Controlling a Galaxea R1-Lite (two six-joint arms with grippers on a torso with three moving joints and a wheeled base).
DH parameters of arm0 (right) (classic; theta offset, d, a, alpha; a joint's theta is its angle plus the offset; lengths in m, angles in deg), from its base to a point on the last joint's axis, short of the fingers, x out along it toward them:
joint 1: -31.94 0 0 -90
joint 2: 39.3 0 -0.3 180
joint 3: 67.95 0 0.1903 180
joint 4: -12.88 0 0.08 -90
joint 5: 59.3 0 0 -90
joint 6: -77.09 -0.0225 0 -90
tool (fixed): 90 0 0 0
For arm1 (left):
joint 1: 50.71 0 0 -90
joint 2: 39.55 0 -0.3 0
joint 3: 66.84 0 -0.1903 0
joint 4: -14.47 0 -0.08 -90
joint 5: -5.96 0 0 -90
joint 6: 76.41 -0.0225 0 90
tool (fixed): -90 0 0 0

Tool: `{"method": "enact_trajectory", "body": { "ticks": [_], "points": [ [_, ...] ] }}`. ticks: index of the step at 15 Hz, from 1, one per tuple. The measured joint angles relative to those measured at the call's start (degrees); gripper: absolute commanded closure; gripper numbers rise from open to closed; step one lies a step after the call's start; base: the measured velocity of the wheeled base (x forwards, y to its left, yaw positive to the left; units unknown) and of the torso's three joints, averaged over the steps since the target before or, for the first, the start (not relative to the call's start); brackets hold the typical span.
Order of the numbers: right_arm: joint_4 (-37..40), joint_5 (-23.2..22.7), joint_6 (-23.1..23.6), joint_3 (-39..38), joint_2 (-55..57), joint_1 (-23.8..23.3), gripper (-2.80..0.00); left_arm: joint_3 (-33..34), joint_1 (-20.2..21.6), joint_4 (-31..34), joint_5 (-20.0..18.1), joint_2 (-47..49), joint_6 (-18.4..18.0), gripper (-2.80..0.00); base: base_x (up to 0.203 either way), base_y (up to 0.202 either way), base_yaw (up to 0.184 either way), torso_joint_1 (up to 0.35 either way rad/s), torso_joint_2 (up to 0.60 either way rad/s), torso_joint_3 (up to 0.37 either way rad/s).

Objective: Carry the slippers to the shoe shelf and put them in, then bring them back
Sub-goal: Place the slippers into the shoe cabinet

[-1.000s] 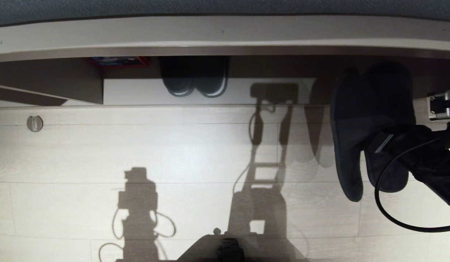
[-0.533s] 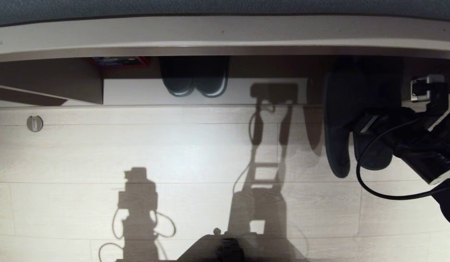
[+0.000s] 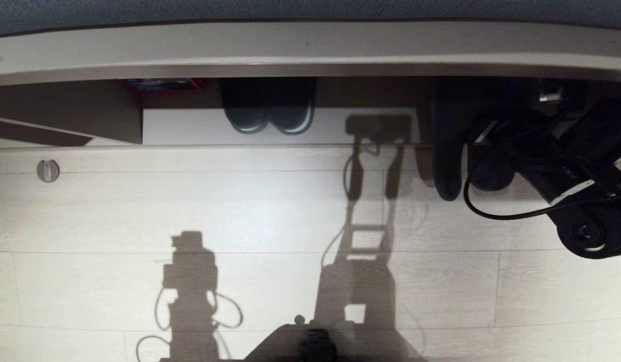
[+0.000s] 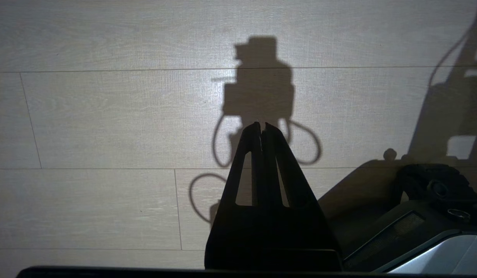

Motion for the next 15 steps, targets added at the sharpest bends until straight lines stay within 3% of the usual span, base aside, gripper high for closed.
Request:
{"method": "enact_trajectory", "body": {
  "ticks": [15],
  "points": [
    [3.9, -0.6, -0.5, 25.5, 13.0, 0.1, 0.0, 0.0, 0.0, 0.0, 0.0, 0.0, 0.0, 0.0, 0.0, 0.0, 0.0, 0.0, 0.0, 0.0]
  ]
}}
